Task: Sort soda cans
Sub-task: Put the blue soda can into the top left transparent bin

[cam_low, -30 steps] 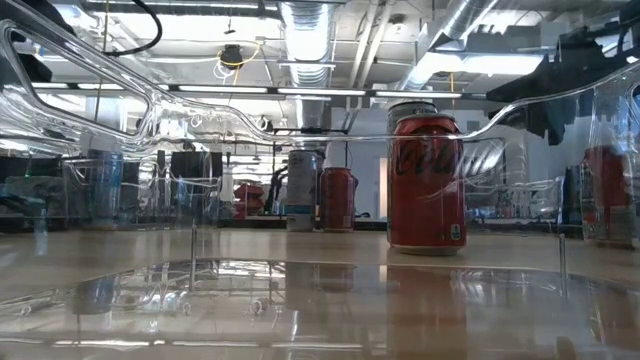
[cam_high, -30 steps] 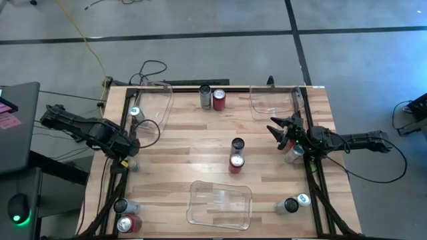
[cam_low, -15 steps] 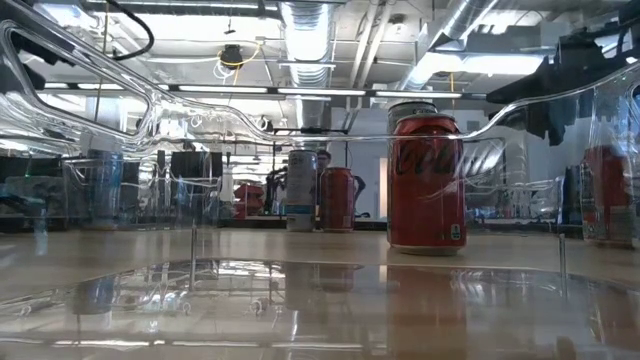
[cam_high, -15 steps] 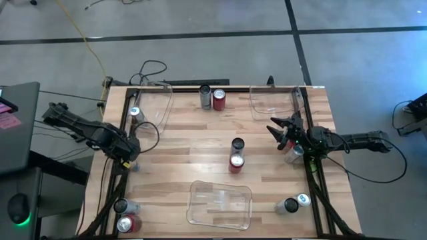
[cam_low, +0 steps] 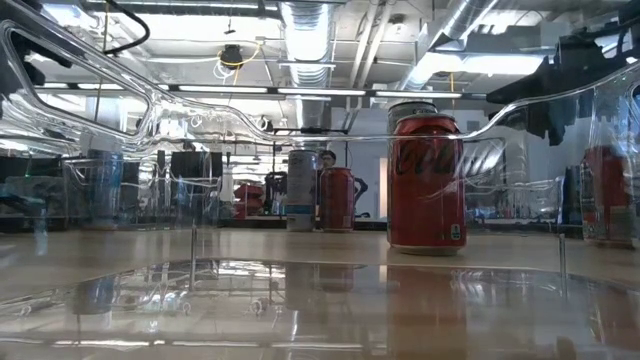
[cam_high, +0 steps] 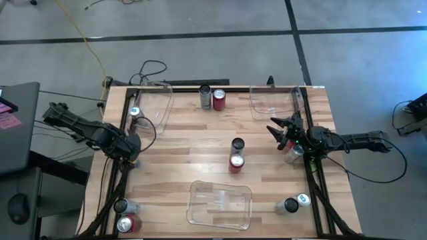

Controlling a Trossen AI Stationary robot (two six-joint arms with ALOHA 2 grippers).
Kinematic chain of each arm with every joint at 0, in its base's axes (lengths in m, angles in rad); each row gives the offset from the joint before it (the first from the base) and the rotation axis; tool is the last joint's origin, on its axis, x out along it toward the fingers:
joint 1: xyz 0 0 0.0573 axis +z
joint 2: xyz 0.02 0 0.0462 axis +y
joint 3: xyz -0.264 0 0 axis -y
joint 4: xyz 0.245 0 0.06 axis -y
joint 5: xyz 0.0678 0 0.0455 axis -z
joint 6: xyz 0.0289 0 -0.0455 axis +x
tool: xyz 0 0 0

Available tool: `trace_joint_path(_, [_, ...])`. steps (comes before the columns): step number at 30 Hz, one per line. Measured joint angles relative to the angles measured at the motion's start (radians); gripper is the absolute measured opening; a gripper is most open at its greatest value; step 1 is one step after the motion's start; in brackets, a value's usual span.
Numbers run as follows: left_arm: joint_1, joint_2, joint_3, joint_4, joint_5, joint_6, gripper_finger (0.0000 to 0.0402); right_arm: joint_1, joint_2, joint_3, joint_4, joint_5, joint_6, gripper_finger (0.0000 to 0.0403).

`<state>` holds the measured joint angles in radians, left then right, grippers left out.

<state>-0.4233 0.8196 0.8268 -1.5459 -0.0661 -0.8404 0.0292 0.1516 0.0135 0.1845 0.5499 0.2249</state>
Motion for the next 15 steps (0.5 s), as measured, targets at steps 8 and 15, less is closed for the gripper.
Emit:
trace_joint_path(8, [0.000, 0.000, 0.000, 0.000, -0.018, -0.050, 0.0226, 0.000, 0.000, 0.000, 0.011, 0.000, 0.002, 0.0270])
trace_joint_path(15, [0.032, 0.000, 0.000, 0.000, -0.027, -0.080, 0.0228, 0.000, 0.000, 0.000, 0.011, 0.000, 0.000, 0.0270])
